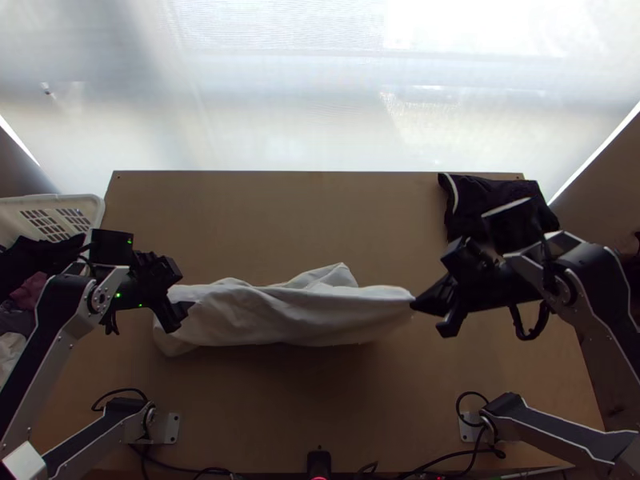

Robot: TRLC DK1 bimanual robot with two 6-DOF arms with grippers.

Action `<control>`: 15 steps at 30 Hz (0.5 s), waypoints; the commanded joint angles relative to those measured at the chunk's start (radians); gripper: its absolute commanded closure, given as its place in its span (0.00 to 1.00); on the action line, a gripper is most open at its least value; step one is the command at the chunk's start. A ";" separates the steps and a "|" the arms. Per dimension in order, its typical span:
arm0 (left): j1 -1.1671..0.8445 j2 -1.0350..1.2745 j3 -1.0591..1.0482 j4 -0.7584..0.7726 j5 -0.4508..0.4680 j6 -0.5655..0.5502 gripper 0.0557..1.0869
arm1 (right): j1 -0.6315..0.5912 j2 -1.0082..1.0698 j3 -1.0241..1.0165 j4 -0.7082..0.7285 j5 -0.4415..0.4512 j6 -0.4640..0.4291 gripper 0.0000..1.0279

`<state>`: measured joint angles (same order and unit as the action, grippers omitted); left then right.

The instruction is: Fold the t-shirt

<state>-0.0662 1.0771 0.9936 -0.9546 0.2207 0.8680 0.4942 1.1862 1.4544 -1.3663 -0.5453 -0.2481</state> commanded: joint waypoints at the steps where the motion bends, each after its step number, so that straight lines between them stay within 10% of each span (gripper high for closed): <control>1: -0.006 0.044 -0.012 -0.006 0.002 0.054 0.05 | 0.015 -0.083 -0.296 -0.057 0.002 -0.080 0.97; 15: 0.086 0.251 0.106 0.109 0.019 0.117 0.05 | 0.175 0.021 -0.641 -0.013 0.153 -0.178 0.97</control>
<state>0.0101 1.2491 1.0630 -0.8867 0.2356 0.9699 0.6147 1.1603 0.9337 -1.4071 -0.4751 -0.4004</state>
